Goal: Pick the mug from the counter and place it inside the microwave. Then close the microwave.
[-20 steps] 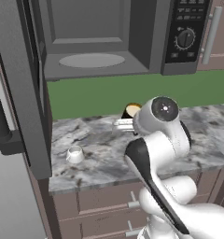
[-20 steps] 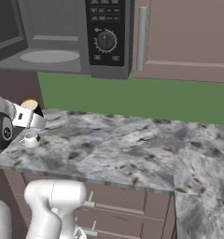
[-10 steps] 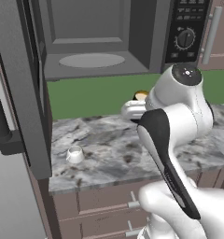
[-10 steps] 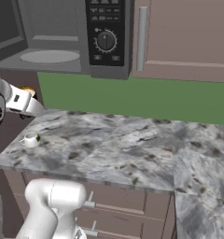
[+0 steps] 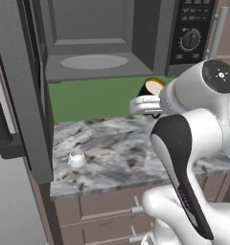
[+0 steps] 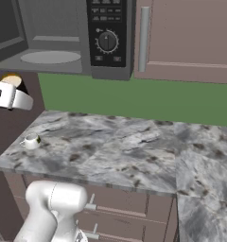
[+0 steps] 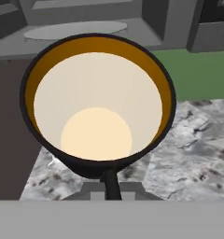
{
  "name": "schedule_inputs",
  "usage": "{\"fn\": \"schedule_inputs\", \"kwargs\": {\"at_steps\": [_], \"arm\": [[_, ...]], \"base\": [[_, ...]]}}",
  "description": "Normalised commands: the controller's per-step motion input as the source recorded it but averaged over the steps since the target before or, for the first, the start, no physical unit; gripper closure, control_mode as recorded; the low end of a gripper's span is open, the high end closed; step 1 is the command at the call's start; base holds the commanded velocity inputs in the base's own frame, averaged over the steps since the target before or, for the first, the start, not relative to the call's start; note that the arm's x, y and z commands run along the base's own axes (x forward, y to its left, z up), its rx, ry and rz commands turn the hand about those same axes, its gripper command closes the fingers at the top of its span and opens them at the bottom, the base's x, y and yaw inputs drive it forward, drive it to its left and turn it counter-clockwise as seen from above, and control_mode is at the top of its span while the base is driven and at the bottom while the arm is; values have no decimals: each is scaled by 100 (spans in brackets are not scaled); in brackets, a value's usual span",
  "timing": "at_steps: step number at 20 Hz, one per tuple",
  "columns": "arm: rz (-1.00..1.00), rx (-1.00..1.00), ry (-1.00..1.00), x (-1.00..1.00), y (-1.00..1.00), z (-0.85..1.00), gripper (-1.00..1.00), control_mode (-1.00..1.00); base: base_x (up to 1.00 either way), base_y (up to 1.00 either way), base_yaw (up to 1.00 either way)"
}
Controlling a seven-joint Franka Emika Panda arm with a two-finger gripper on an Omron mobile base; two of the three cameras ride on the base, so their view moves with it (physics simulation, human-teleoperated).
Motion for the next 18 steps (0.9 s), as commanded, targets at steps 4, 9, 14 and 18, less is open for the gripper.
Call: {"fn": "schedule_inputs", "kwargs": {"at_steps": [4, 9, 14, 18], "arm": [[9, 0, -4, -1, 0, 33, 100, -100], [11, 0, 0, 8, 17, 35, 100, -100], [7, -3, 0, 41, 34, 40, 100, -100], [0, -10, 0, 62, 25, 30, 100, -100]], "base": [[0, 0, 0], [0, 0, 0], [0, 0, 0], [0, 0, 0]]}}
